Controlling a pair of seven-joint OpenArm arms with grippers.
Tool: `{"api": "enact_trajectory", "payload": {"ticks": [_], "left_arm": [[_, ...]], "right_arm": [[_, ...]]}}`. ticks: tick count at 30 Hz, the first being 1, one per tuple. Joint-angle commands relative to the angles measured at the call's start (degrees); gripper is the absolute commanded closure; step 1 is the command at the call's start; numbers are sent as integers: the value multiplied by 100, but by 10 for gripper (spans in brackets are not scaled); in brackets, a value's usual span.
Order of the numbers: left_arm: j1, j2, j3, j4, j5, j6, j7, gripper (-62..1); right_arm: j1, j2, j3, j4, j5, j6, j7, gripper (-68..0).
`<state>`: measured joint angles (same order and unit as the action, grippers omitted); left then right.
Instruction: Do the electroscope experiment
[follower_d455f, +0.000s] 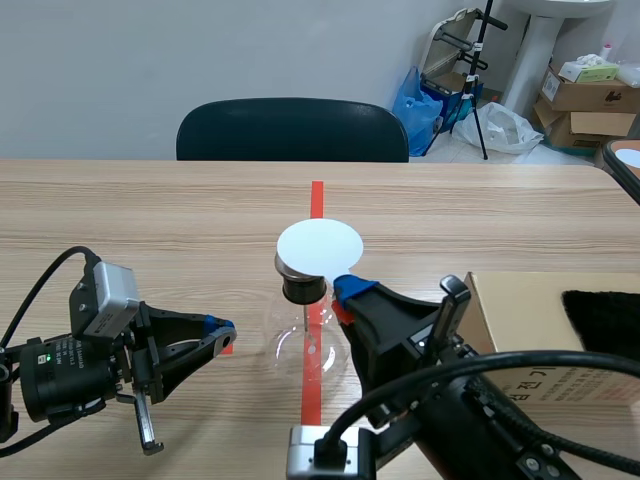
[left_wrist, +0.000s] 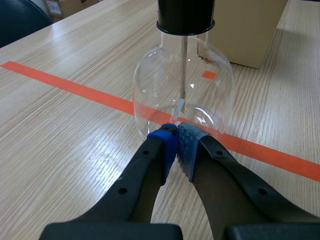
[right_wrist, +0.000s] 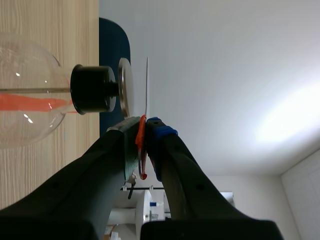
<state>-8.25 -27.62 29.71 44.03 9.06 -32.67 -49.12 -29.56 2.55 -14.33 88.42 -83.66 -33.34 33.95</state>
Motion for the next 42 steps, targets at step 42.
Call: {"api": "enact_trajectory", "payload": {"ticks": [42], "left_arm": [[-15, 13, -15, 114, -50, -4, -81, -30]], "right_arm": [[2, 33, 22, 33, -4, -44, -446, -13]]}}
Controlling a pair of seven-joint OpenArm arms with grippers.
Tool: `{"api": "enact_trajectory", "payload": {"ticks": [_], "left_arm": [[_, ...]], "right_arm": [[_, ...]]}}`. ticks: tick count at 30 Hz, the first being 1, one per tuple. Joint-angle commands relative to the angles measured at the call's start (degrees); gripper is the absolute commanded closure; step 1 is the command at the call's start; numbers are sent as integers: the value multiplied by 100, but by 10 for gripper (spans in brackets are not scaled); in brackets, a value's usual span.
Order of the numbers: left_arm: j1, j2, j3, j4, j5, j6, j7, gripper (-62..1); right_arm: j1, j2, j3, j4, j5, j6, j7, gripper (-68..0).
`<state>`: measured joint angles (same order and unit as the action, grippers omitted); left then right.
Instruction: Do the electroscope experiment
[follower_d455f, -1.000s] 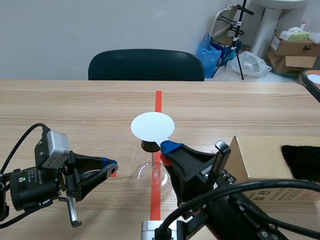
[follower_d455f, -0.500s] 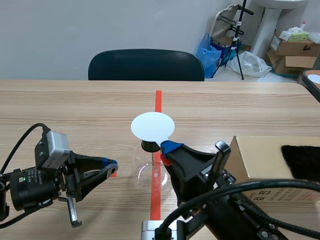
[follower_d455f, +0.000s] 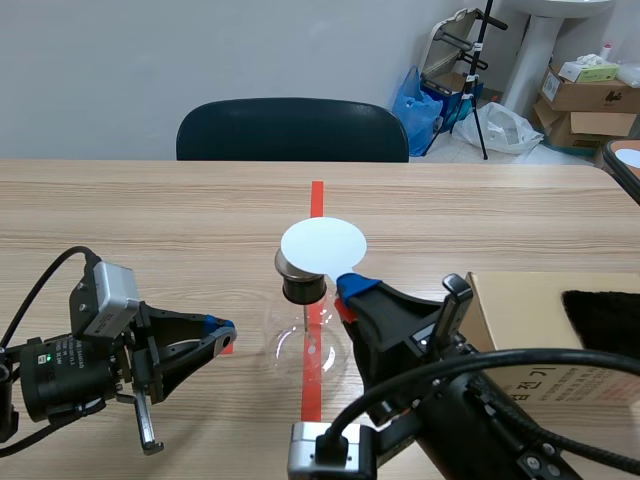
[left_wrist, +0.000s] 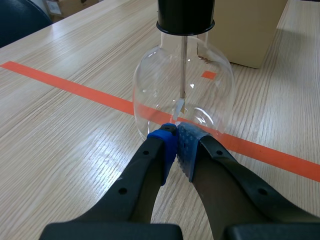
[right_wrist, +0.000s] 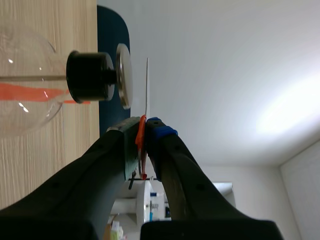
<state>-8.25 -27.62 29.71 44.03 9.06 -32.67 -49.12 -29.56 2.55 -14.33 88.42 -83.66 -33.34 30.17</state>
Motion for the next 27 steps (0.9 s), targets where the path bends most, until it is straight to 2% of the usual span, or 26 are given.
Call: {"api": "enact_trajectory", "payload": {"ticks": [1, 16, 21, 27], "left_arm": [[-15, 13, -15, 114, -50, -4, -81, -30], [-15, 13, -15, 114, -50, -4, -81, -29], [-15, 13, -15, 114, -48, -4, -81, -29], [-15, 13, -15, 114, -48, -4, -81, -30]], "right_arm": [[2, 33, 22, 33, -4, -44, -188, -13], [2, 33, 24, 33, -4, -44, -2288, -13], [2, 33, 24, 33, -4, -44, -2747, -13], [2, 33, 24, 33, -4, -44, -3051, -13]]}}
